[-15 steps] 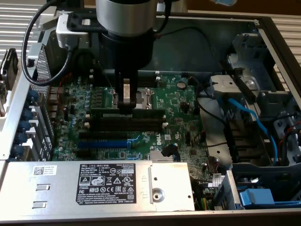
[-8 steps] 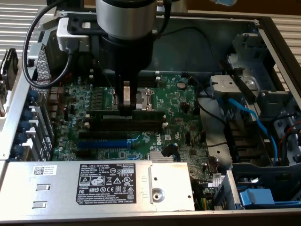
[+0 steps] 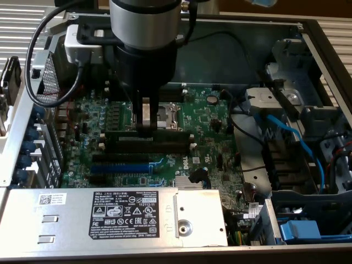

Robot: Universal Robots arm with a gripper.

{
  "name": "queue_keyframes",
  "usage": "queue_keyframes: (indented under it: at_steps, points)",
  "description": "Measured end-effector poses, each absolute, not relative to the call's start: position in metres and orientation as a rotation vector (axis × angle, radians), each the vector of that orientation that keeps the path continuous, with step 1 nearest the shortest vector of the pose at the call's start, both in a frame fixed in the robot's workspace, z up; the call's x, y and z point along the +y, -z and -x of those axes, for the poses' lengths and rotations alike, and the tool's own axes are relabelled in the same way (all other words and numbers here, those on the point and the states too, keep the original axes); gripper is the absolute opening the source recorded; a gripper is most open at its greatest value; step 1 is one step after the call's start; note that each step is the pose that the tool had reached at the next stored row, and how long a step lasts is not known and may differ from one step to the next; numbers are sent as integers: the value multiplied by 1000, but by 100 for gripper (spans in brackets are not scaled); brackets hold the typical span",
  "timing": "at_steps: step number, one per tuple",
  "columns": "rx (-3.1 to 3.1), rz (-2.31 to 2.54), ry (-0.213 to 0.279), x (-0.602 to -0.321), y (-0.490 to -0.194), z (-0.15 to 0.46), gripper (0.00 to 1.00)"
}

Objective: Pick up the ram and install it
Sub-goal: 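Insert the ram into the slot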

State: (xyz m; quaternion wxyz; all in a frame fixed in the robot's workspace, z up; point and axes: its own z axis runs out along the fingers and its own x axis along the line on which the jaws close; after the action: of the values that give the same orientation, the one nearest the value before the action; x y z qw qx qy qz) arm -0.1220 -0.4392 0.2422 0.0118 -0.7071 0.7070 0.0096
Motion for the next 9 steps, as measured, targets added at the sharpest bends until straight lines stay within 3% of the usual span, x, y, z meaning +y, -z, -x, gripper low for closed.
queue_keyframes:
  at_steps: [9]
  points:
    - [2204, 2207, -31, -439, -240, 122, 12]
